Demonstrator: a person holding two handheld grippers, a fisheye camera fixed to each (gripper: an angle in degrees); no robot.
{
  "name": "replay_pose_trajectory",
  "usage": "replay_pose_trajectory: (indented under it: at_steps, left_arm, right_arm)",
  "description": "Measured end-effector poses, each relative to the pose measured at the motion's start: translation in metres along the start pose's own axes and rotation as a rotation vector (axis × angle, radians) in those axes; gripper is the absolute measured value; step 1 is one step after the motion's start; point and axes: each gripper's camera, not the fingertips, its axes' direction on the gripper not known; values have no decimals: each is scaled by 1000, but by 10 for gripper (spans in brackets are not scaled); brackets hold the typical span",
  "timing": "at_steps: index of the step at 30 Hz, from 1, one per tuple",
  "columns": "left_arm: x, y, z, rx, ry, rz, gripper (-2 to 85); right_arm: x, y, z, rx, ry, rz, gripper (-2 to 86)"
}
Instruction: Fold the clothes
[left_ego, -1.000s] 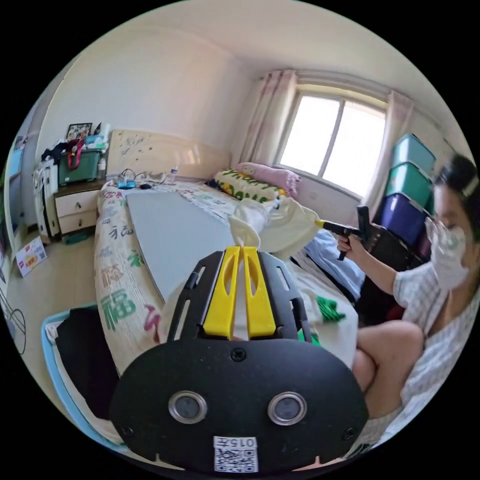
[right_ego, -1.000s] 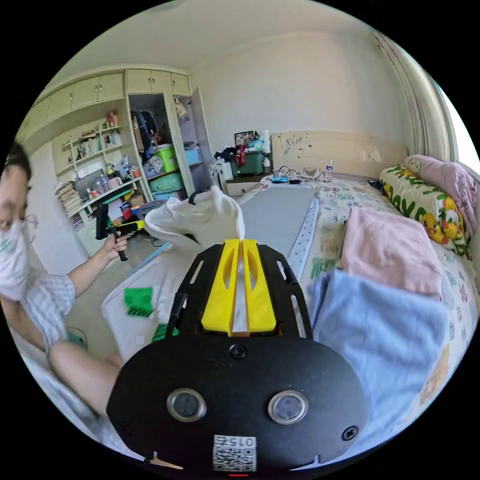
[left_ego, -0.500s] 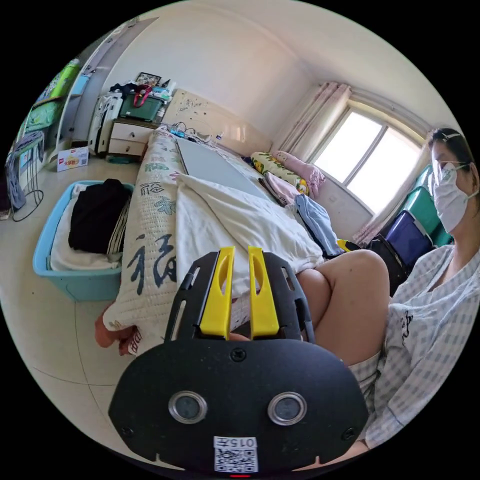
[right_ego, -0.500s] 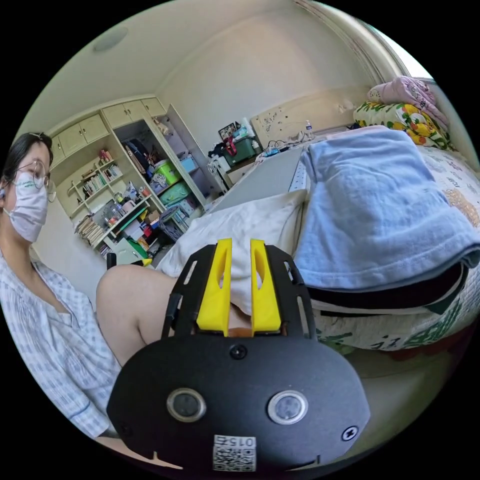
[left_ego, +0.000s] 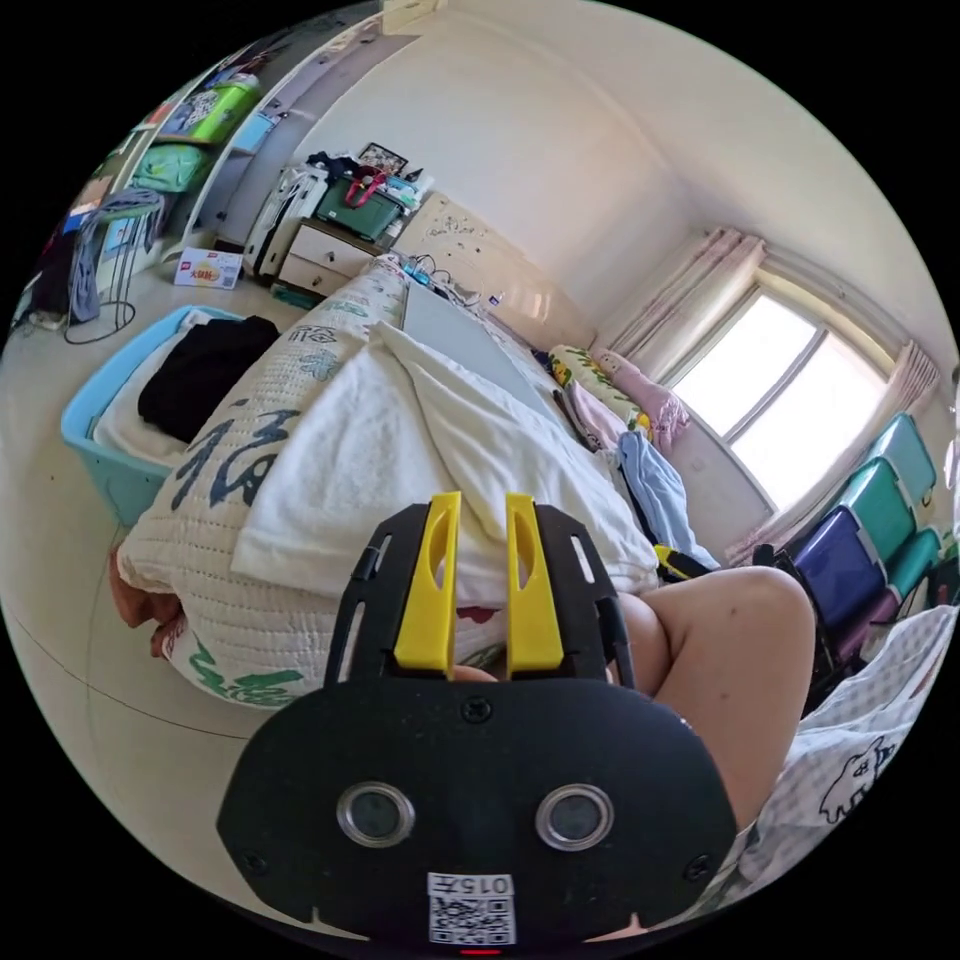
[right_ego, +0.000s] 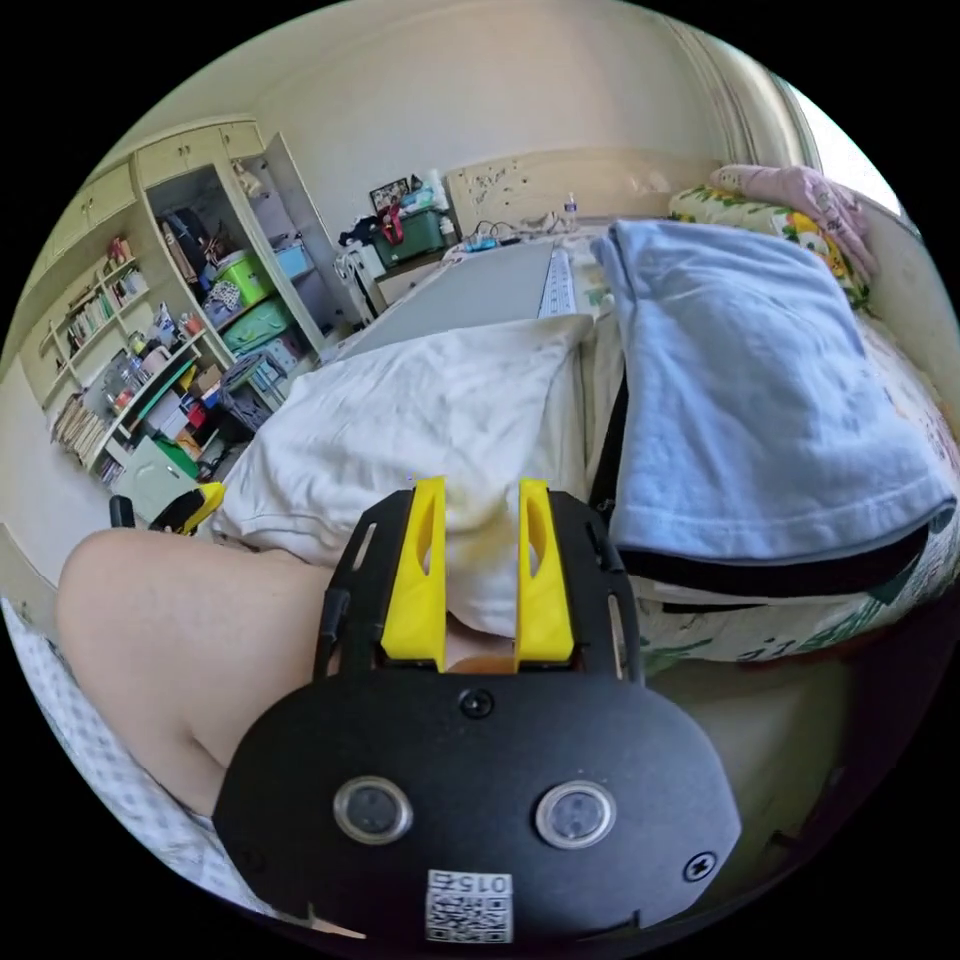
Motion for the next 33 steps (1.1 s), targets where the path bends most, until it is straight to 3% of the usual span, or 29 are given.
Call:
replay_pose_trajectory:
  at_steps: [7, 11, 15, 23, 27, 33]
  left_arm:
    - [5, -11, 6, -66, -19, 2, 0]
    - [13, -10, -13, -4, -90, 9, -8]
    - [12, -14, -35, 34, -49, -14, -8]
    - [-10, -37, -64, -35, -23, -32, 12]
    - [-24, -65, -70, -58, -25, -35, 62]
    - [-42, -137, -50, -59, -16, -1, 75]
  right_arm:
    - [20, 17, -33, 43, -80, 107, 23]
    - [14, 18, -60, 53, -55, 83, 10]
    - [5, 14, -75, 57, -25, 50, 7]
    - [17, 0, -86, -1, 58, 48, 10]
    - [48, -21, -118, 108, 150, 129, 17]
    - [86, -124, -144, 125, 13, 55, 57]
